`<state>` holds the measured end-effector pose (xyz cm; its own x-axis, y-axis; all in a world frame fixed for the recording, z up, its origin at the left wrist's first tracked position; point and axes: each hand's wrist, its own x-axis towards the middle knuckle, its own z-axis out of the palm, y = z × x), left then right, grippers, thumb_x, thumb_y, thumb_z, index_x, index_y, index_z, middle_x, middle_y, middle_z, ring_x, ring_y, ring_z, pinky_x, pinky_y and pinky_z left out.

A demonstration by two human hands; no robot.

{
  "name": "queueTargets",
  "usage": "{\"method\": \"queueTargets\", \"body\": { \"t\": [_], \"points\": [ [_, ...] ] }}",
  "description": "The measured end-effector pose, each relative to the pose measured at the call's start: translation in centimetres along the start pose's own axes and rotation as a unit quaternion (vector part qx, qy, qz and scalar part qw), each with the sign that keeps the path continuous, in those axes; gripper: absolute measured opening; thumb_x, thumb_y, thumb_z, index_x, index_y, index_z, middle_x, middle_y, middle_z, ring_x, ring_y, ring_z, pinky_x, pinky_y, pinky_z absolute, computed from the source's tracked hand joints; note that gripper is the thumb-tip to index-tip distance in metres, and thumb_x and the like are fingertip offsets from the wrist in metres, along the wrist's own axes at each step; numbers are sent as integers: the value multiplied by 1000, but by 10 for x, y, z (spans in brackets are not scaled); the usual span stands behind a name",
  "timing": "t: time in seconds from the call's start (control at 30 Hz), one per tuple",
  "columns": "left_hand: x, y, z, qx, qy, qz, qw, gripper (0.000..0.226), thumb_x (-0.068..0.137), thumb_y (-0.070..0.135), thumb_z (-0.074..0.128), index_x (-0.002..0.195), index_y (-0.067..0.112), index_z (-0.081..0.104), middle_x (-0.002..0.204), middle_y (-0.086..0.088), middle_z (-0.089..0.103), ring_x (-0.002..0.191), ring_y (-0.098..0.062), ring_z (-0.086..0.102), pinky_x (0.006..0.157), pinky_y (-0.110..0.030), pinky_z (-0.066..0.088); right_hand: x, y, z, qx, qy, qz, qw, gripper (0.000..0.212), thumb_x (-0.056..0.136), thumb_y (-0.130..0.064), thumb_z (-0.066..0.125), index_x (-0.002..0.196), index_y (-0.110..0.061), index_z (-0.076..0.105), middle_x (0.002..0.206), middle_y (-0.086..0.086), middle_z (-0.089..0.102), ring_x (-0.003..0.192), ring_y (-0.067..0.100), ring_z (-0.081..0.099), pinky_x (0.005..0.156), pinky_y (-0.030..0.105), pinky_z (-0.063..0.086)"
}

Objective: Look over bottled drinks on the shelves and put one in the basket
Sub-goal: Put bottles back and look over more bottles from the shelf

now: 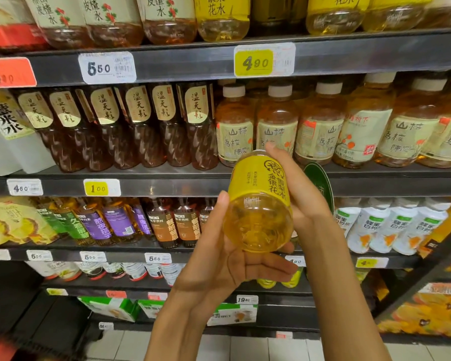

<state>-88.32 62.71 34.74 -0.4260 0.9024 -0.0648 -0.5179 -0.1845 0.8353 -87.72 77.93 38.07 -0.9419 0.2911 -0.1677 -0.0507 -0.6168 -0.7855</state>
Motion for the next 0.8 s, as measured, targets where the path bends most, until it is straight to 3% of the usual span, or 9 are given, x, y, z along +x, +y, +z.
{"method": "queueTargets", "body": {
  "t": [0.17,0.27,0.33,0.4,0.43,0.5,0.57,0.7,0.8],
  "points": [
    [0,-1,1,17,14,-10,1000,78,71,74,39,97,11,76,88,-20,71,69,-29,71,65,-35,59,2,3,-3,3,-4,24,1000,42,88,-38,65,118,-10,62,92,10,71,88,23,69,74,35,57],
    [1,4,4,57,45,-10,997,75,76,73,39,97,11,76,88,-18,72,69,-29,72,63,-34,59,3,-1,-2,-13,-1,4,1000,45,87,-38,65,121,-9,61,98,13,70,96,27,68,83,40,56],
    [4,8,3,112,105,-5,988,59,90,61,37,97,13,71,80,-13,75,64,-27,72,55,-33,59,2,-6,-1,-55,-6,-43,998,39,89,-38,63,116,-10,63,98,12,71,99,27,68,88,44,55],
    [3,11,1,145,162,16,976,37,92,46,42,95,17,66,73,-5,76,63,-22,73,48,-31,57,-1,-11,0,-107,-13,-111,988,34,90,-36,61,113,-11,63,89,7,74,87,21,71,79,40,58],
    [4,10,0,168,162,33,972,33,90,46,48,97,20,67,81,-4,77,72,-21,74,53,-31,58,-3,-12,1,-121,-15,-142,982,36,89,-36,63,115,-11,62,86,5,74,81,18,71,73,37,59],
    [2,4,-1,204,134,72,967,35,86,54,54,104,28,72,102,-4,75,94,-22,72,70,-29,59,-9,-14,5,-137,-29,-198,970,41,85,-33,67,120,-13,60,91,6,73,77,16,70,65,31,56],
    [-1,1,0,200,113,108,967,38,77,60,64,106,37,72,112,0,73,106,-18,68,81,-24,56,-13,-15,8,-164,-47,-237,957,49,82,-32,67,127,-16,56,107,9,71,84,17,70,66,29,55],
    [4,-2,-1,196,114,165,960,61,65,62,75,115,28,68,116,2,71,109,-15,66,84,-19,52,-24,-23,6,-257,-72,-243,933,66,77,-44,70,134,-22,46,118,4,69,101,18,68,77,29,55],
    [7,-1,-3,200,125,203,950,73,66,51,78,127,18,55,118,-3,70,109,-18,66,83,-21,53,-32,-22,3,-291,-129,-259,912,52,78,-29,72,125,-21,51,105,-11,72,97,6,68,75,17,52]
  ]
}}
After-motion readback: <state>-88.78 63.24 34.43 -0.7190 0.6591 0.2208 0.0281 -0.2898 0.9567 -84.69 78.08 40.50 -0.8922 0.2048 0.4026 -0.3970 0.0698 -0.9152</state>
